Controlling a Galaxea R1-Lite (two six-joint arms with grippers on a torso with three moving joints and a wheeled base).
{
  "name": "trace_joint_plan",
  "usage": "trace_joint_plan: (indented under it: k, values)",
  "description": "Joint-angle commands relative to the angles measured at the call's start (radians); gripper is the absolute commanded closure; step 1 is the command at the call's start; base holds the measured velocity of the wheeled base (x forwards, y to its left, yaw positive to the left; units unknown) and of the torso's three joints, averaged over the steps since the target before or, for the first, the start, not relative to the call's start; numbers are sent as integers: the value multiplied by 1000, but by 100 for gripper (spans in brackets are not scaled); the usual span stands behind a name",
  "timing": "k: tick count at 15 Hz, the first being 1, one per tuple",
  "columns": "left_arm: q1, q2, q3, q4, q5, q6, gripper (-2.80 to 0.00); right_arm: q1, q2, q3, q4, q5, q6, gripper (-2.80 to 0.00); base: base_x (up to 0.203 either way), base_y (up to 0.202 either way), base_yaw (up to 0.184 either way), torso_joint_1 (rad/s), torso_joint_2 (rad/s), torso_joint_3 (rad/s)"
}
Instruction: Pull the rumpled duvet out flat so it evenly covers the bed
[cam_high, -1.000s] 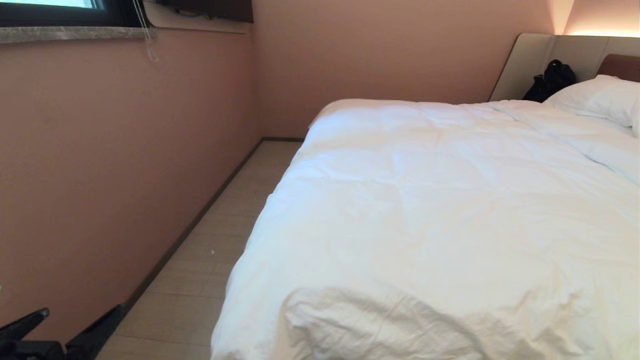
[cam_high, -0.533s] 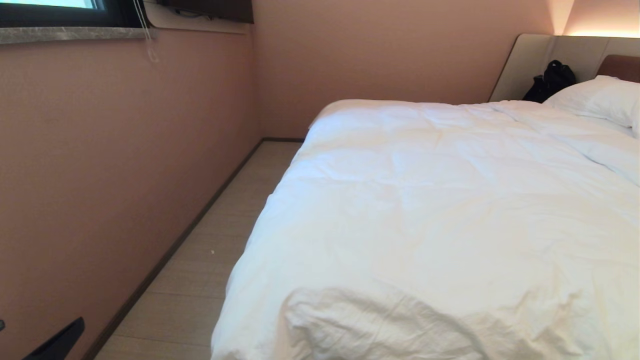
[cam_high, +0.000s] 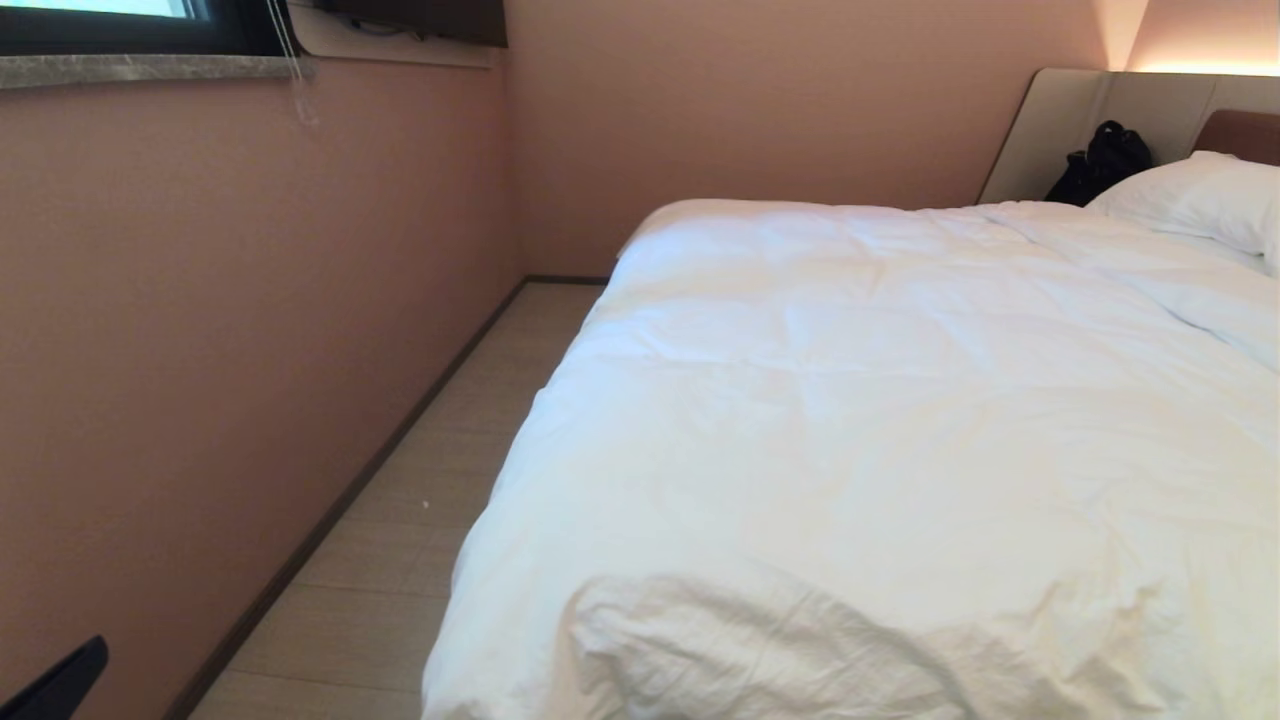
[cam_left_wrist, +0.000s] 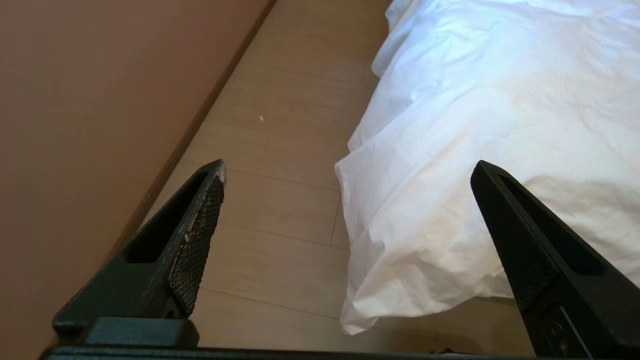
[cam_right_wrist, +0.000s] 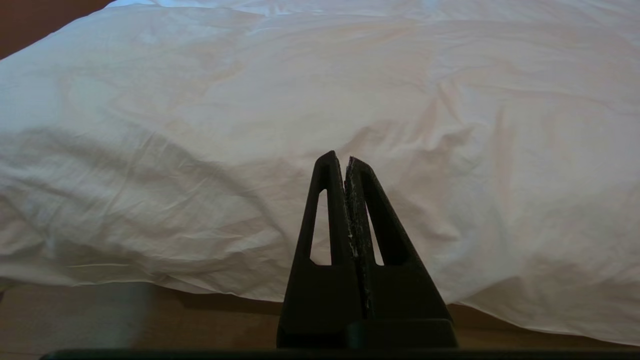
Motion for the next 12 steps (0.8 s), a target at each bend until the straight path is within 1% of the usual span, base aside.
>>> trace_joint_plan:
  k: [1,3,6,7,10,12]
  values:
    - [0,-22,-11,3,7,2,-280,0,1,0,0,0,1,0,0,0,0,0,0,0]
    - [0,-36,-16,3,10,6,-280,1,0,0,0,0,1,0,0,0,0,0,0,0]
    - [0,-65,-12,4,38,11,-280,1,0,0,0,0,1,0,0,0,0,0,0,0]
    - [0,-80,-9,3,56,18,-280,1,0,0,0,0,0,0,0,0,0,0,0,0]
    - [1,-143,-4,5,61,54,-280,0,0,0,0,0,1,0,0,0,0,0,0,0]
    - [2,-191,-4,36,66,71,-280,1,0,0,0,0,0,0,0,0,0,0,0,0]
